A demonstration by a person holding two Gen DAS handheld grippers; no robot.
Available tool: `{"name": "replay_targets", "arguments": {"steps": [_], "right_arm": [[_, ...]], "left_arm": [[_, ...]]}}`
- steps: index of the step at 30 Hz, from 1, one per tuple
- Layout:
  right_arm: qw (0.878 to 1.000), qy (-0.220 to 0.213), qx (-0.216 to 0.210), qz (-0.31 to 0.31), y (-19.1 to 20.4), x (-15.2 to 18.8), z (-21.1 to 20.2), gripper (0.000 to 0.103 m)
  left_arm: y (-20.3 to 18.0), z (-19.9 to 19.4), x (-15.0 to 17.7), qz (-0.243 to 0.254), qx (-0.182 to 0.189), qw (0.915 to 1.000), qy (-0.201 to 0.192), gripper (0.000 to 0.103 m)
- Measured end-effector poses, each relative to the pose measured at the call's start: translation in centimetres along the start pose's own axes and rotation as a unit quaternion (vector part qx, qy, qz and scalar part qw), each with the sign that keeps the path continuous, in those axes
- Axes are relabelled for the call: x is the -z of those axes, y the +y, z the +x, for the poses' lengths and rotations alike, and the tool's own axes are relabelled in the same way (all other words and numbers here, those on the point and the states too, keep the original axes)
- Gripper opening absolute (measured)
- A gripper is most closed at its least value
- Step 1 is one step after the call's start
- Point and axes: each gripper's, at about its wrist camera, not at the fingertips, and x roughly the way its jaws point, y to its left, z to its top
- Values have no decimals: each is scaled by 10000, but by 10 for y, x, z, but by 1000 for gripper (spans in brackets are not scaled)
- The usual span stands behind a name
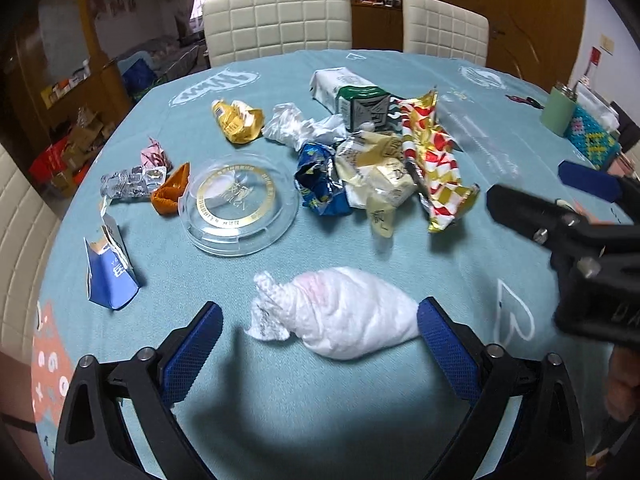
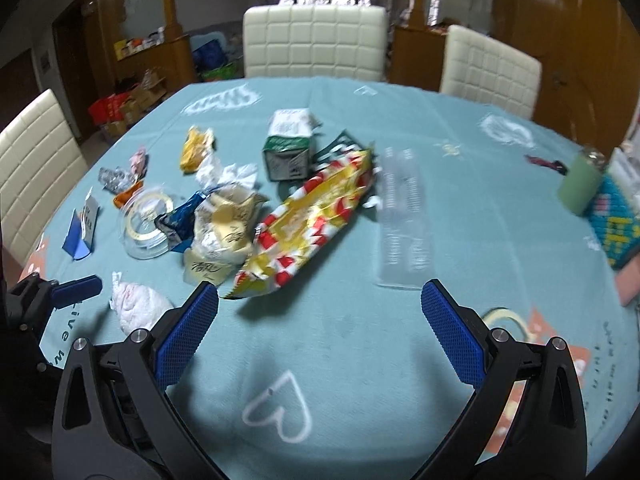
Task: Collect trash
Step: 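Grasp the white tissue bundle with left tool while right tool grasps red-yellow wrapper, then carry both items to the clear bin while left tool releases the tissue inside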
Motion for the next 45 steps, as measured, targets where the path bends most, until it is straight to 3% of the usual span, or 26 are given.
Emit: {"name": "replay_targets", "arguments": {"steps": [4, 7, 10, 12, 13, 15, 17, 18, 27, 32, 45], "right_arm": [[9997, 91, -223, -34, 7, -4, 17, 96], [9991, 277, -331, -23, 8, -5, 33, 82], [9972, 527, -529, 19, 8, -1, 44, 60], [9951, 693, -704, 85, 7, 3, 49, 33], [9954, 645, -704, 101, 6, 4, 48, 29], [9958, 566, -714, 91, 6, 5, 45, 20], [9971, 451, -604, 65, 6, 5, 38, 16], [9979, 379, -531, 56, 6, 5, 34, 14], [9992, -60, -365, 143, 4, 3, 0, 12], [9985, -260, -475, -104, 25, -2, -19, 12], [9854, -307, -1217, -1153, 137, -19, -22, 12]], "left_arm": [[-1, 9, -1, -57, 118, 9998, 150, 78], [-2, 9, -2, -45, 151, 9998, 106, 74], [-2, 9, -2, -12, 186, 9998, 54, 69], [-3, 7, -1, 26, 259, 9997, 18, 57], [-4, 6, -1, 29, 296, 9996, 6, 51], [-5, 4, -2, 67, 475, 9988, -5, 20], [-6, 4, -3, 48, 653, 9978, 24, 15], [-6, 4, -3, 44, 676, 9977, 27, 8], [3, -26, -2, 80, 671, 9966, -475, 7], [26, -45, -2, -93, 539, 9959, -715, 7], [144, -74, 19, -1039, -500, 9886, -973, 7]]}}
